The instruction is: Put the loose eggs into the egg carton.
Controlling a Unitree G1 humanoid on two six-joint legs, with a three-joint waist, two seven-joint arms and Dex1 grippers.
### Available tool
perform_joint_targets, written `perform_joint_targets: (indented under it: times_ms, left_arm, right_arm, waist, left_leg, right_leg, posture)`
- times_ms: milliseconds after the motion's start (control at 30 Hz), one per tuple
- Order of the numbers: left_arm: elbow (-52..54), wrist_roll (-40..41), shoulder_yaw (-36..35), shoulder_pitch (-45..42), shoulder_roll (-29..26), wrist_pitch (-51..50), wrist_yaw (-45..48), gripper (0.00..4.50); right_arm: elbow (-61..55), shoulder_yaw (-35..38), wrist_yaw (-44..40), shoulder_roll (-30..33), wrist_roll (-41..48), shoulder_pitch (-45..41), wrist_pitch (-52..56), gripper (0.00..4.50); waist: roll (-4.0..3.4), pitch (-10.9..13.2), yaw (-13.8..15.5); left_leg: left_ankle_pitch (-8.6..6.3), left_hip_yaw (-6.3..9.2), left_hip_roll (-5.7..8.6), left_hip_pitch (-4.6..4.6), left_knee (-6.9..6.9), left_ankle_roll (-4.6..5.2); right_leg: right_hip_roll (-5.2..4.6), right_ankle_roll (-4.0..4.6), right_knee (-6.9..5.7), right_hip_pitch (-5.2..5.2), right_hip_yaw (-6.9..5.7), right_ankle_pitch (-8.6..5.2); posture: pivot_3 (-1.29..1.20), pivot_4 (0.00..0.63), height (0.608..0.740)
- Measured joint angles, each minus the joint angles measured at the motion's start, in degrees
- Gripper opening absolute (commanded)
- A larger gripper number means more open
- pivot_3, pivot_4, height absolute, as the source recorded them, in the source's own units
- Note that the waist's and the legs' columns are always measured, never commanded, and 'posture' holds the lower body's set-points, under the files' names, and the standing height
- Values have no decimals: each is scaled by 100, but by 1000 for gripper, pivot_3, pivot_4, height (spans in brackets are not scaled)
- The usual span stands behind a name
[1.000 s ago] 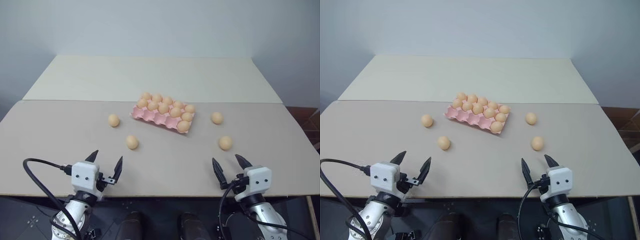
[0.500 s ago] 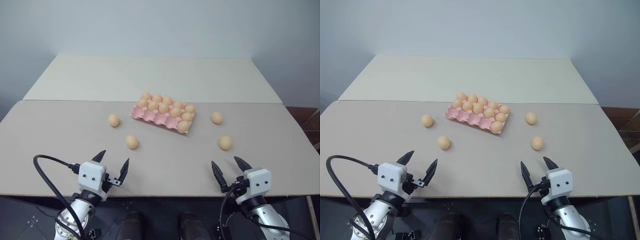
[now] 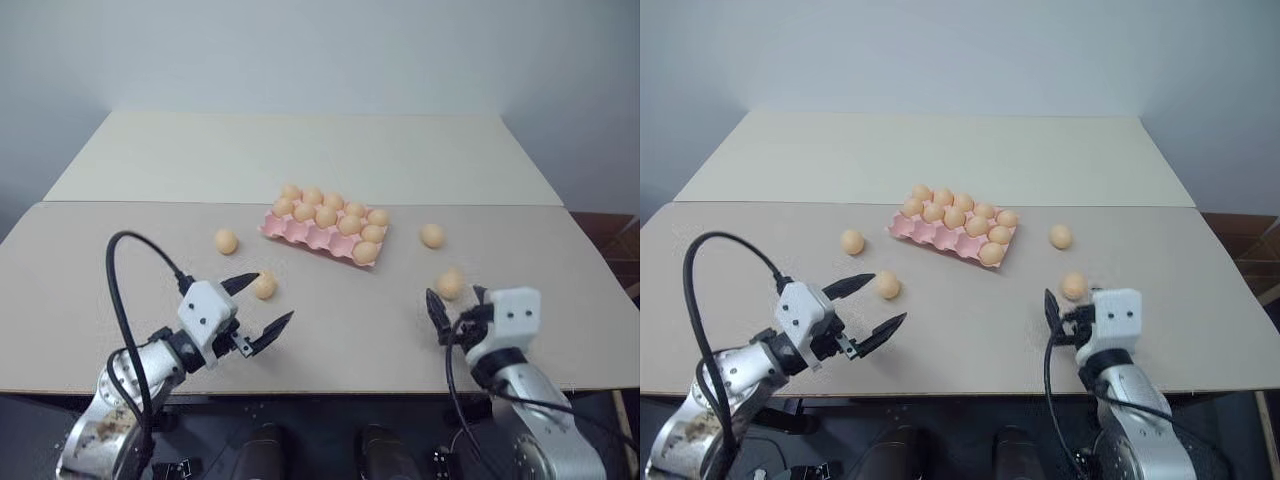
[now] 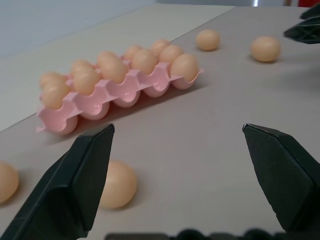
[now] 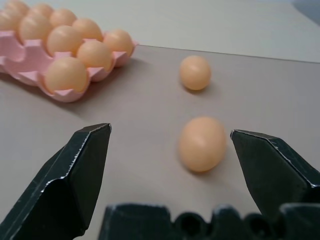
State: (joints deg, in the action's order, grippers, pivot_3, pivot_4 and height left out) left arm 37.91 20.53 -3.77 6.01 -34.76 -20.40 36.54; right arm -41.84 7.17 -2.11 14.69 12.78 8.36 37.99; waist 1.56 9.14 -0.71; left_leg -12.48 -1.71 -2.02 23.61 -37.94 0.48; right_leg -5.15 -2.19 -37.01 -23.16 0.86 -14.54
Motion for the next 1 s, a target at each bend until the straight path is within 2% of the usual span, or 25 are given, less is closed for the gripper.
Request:
perform_joint_targets:
  times_ms: [200,400,1000]
  left_arm:
    - [-119,87,302,-416,-108,-113,322,4457]
    - [-191,6,446,-514,-74,-107,341,4457]
    - [-193,-76,517,-519,29,-96,357,4457]
  right_arm:
    - [168,91,342,-23,-17,-1197,1642,4500]
    - [403,280,310,-18,96,-1692,2610,4500]
    - [1467,199,145,115,-235,-1951,2474,4500]
  waist:
    - [0,0,1]
    - [0,0,0]
    - [0,0,-4]
  left_leg:
    - [1,1,4,0,3,1]
    - [1,1,5,7,4,1]
    - [1,0,5,5,4,1]
  right_leg:
    - [0,-6,0,2,0,3]
    - [0,-9,0,-1,0,2]
    - [1,-11,0,-1,0,3]
  posture:
    - [0,150,740]
    - [0,150,740]
    - [0,150,740]
